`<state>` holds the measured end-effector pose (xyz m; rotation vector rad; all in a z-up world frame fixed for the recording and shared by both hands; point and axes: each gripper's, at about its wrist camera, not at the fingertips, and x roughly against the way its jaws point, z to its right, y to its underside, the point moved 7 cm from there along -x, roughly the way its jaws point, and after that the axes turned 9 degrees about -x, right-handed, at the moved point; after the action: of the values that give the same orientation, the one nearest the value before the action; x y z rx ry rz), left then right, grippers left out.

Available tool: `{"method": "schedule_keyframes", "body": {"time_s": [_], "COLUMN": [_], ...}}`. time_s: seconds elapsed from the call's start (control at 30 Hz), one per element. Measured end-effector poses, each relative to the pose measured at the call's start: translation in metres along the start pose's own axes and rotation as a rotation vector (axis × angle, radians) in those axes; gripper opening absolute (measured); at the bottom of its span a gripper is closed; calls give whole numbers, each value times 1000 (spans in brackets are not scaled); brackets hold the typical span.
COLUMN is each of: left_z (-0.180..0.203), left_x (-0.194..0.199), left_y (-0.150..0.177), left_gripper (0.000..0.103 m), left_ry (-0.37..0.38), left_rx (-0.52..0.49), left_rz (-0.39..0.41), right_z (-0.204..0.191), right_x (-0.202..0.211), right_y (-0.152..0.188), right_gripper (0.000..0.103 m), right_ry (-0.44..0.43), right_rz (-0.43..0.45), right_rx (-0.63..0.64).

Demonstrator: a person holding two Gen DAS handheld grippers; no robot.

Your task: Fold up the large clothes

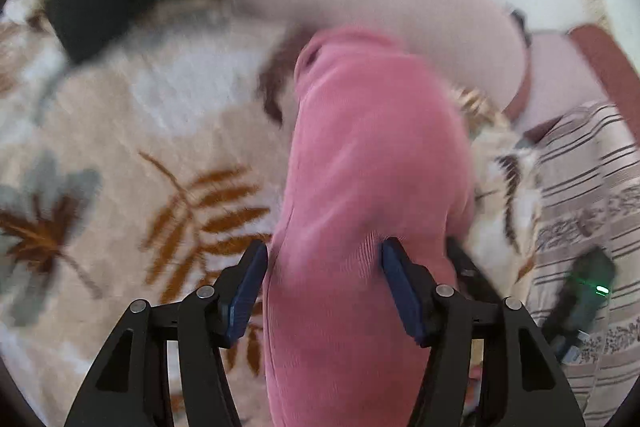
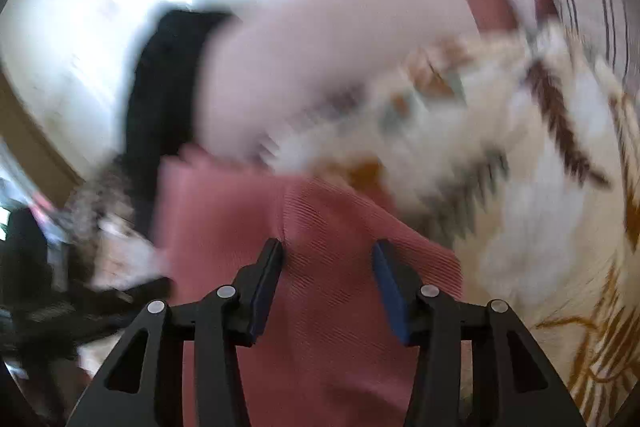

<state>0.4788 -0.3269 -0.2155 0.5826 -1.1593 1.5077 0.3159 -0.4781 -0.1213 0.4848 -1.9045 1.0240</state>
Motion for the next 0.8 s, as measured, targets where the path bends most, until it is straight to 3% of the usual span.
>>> {"method": "schedule_keyframes", "body": {"time_s": [0.1, 0.37, 0.5, 0.63, 0.73, 0.8], "left_z": [-5, -2, 3, 4, 3, 0], "left_x": [-15, -12, 4, 25, 51, 69], "left_y": [-1, 1, 6, 15, 28, 37], "left_gripper": [68, 72, 71, 70, 66, 66], "left_ry": [29, -12, -31, -35, -20, -10], "left_rx": [44, 8, -10, -14, -19, -26], "left_rz": [16, 54, 56, 53, 65, 87], "right_z": [19, 17, 11, -2, -12, -15], "right_x": [-9, -4, 26, 65, 90, 91], "right_y": [-3, -5, 0, 12, 35, 61], "right_gripper": [57, 59, 61, 63, 63, 65], "right_ry": [-78, -93, -85, -140, -210, -216], "right_rz": [12, 1, 43, 94, 114, 76], "right_rx": [-134, -135, -106, -27, 24, 90]}}
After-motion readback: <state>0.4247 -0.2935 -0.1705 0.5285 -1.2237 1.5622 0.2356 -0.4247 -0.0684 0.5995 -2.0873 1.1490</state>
